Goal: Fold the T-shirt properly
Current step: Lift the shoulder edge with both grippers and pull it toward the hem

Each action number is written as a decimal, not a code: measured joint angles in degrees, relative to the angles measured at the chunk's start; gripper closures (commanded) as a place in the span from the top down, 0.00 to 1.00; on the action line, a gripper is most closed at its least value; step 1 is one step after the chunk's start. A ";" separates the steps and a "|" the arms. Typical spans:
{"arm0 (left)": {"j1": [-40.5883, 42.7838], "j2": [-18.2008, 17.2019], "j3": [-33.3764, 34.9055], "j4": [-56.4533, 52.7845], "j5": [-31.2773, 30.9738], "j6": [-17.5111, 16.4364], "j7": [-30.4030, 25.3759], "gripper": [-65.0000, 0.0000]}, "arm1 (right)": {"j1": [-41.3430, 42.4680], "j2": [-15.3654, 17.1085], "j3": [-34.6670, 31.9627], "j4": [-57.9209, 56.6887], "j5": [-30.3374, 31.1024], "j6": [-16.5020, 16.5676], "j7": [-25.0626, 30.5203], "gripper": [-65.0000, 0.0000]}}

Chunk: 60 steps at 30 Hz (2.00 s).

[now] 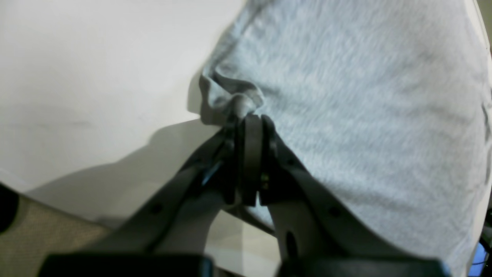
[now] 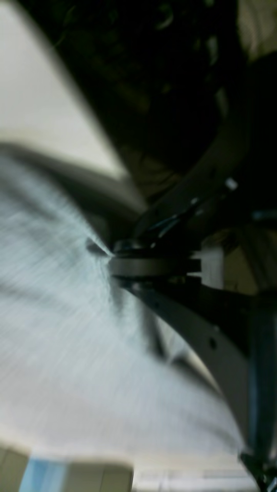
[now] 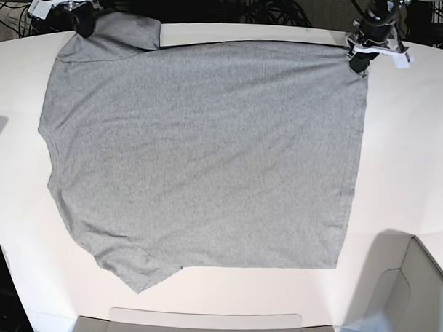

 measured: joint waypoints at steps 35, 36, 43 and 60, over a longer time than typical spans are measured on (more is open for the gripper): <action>-19.06 0.17 -1.64 4.79 0.20 12.98 9.88 0.00 | 21.75 -1.16 16.20 1.86 -5.77 0.46 -33.73 0.00; -20.04 0.17 -1.62 4.31 0.04 13.33 9.92 0.00 | 23.23 -2.05 16.28 1.68 -8.13 0.39 -34.97 0.00; -23.71 0.22 -1.57 0.37 0.24 15.54 11.08 0.00 | 33.59 -10.10 19.54 1.44 -23.54 0.83 -45.22 0.00; -33.64 0.35 -1.51 -7.76 0.20 15.08 11.15 0.00 | 50.56 -13.88 21.31 -5.31 -38.82 1.79 -54.90 0.00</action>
